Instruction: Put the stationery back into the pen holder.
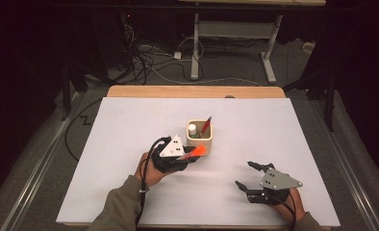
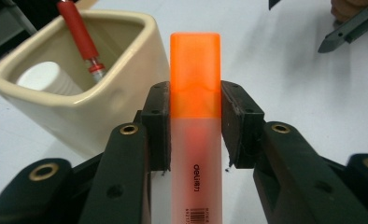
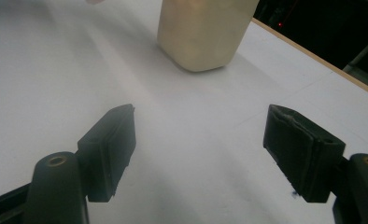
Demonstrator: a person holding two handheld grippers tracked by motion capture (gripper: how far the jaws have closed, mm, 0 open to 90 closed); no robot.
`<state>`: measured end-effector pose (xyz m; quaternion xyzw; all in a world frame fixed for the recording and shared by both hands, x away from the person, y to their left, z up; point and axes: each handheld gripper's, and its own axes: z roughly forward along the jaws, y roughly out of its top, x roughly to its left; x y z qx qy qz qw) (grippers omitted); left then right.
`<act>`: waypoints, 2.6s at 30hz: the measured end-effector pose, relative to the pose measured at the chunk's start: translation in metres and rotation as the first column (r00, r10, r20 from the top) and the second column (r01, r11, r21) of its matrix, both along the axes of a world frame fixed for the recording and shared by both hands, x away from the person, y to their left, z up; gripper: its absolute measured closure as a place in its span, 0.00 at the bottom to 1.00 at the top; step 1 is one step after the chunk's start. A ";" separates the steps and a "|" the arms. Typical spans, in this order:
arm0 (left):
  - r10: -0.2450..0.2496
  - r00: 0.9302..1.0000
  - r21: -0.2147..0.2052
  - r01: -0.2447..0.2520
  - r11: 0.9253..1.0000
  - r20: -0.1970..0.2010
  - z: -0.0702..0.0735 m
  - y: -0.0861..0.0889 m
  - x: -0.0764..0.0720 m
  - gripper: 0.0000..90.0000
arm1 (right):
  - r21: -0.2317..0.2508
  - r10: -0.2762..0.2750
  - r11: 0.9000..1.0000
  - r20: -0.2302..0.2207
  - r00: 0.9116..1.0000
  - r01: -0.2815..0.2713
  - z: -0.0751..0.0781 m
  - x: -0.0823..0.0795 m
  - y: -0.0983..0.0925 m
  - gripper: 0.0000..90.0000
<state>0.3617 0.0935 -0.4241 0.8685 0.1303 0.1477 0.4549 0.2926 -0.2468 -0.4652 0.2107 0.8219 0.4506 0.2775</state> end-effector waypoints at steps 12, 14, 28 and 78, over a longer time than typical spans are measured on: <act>0.070 0.997 -0.141 -0.066 0.988 0.024 0.004 0.017 -0.002 0.72 | -0.002 0.000 1.000 0.003 1.000 0.000 0.000 0.000 0.000 0.29; 0.082 0.996 -0.160 -0.077 0.984 0.027 0.005 0.019 -0.001 0.72 | -0.004 0.000 1.000 0.004 1.000 0.000 -0.001 0.000 0.001 0.29; 0.150 0.989 -0.347 -0.136 0.928 0.013 0.012 0.030 0.006 0.72 | -0.007 -0.005 1.000 0.010 1.000 0.005 -0.001 0.000 0.001 0.29; 0.151 0.988 -0.414 -0.128 0.901 0.022 0.036 -0.034 0.067 0.72 | 0.001 0.010 1.000 0.017 1.000 -0.010 0.001 -0.001 -0.001 0.30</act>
